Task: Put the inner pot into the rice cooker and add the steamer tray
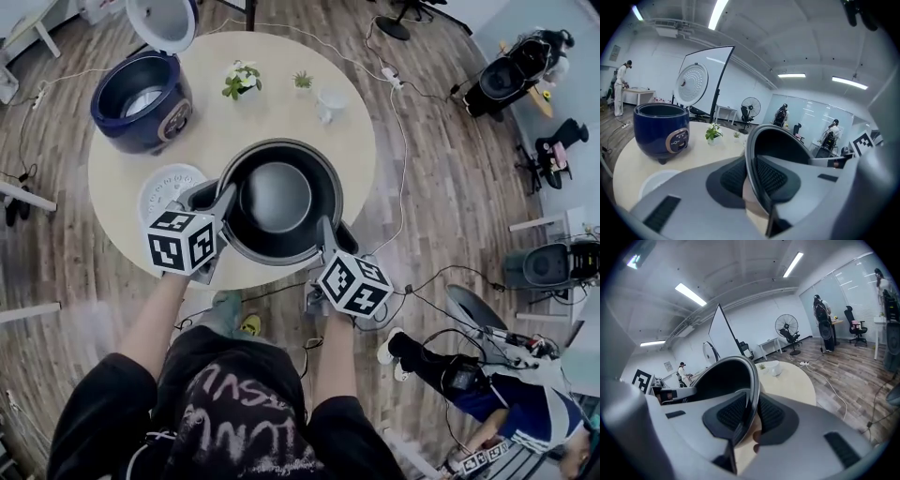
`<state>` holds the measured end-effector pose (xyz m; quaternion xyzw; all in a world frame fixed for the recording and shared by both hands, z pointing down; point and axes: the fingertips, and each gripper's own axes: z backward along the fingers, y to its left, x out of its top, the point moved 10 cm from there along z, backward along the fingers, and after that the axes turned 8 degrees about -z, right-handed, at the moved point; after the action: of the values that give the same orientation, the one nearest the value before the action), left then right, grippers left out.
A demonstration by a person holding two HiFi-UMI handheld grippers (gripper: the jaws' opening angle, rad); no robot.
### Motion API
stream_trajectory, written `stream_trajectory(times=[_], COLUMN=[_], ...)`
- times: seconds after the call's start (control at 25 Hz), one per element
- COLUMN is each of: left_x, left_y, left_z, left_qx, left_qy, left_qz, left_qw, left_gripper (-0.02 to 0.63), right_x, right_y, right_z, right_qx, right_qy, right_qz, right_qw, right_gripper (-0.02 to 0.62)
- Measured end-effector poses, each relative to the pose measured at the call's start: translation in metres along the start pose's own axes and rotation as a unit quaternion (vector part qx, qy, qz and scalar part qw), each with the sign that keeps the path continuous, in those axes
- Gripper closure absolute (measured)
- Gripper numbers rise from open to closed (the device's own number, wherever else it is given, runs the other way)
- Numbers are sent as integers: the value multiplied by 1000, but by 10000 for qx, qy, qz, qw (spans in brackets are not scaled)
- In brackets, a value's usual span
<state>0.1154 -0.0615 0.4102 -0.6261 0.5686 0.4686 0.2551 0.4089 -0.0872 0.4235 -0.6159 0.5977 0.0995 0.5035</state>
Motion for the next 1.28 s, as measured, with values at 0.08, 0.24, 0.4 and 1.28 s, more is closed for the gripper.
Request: stream_trajectory(times=[0.08,0.24,0.4,1.28], left_x=[-2,-3,-3,18], left_y=[-5,-14,-18,97], left_z=[13,39,56,107], left_qx=[123,300,410,87], left_qy=[-100,-278,-389,-688], left_qz=[12,8,-19,-87], left_qw=[9999,9992,9984,9976], left_gripper=[531,531,531,531], right_x=[0,-2,-4,-31], right_y=[3,10,18,138], right_z=[6,20,29,-4], right_qx=[118,334,461,301], right_qy=[-10,-50,-95,-416], right_qz=[34,127,175,216], right_qw=[9999,9993,9987,9984], right_gripper=[515,515,517,518])
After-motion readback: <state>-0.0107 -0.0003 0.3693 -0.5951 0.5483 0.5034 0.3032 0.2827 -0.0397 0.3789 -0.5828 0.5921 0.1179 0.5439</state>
